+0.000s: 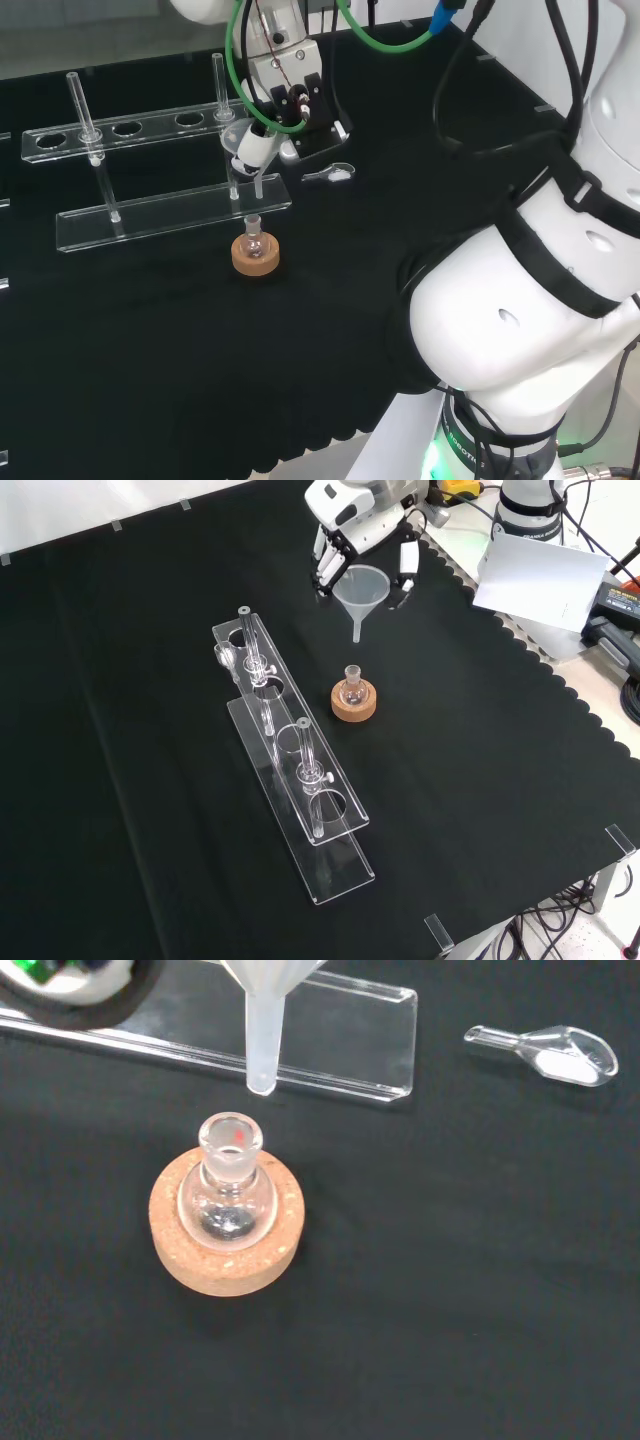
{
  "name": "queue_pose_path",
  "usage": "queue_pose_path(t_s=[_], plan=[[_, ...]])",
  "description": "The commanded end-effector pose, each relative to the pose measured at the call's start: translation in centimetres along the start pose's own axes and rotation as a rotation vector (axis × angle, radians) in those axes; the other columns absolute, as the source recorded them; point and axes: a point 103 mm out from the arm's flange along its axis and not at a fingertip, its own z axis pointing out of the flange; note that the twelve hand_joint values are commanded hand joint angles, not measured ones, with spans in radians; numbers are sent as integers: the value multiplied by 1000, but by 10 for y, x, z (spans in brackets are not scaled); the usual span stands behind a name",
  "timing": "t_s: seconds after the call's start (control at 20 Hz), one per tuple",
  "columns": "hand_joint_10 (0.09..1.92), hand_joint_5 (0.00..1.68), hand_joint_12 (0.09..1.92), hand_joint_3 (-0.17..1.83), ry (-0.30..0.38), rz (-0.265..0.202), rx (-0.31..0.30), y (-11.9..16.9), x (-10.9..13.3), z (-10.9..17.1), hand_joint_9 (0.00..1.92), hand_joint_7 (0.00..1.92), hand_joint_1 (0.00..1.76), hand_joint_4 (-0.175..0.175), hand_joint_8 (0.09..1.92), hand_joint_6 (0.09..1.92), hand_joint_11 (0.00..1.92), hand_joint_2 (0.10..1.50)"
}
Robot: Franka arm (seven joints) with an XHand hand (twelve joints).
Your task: Place the funnel on the round-bottom flask.
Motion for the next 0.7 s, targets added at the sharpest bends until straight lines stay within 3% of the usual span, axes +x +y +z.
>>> queue_pose_path(t_s=[0.05, 0.7], plan=[[268, 862, 1103, 624, 20, -19, 3, 12, 6, 8, 1353, 1041, 774, -74, 681, 825, 914, 814], [264, 862, 1102, 625, 20, -36, 19, 30, 11, 25, 1354, 1038, 780, -76, 687, 823, 919, 813]])
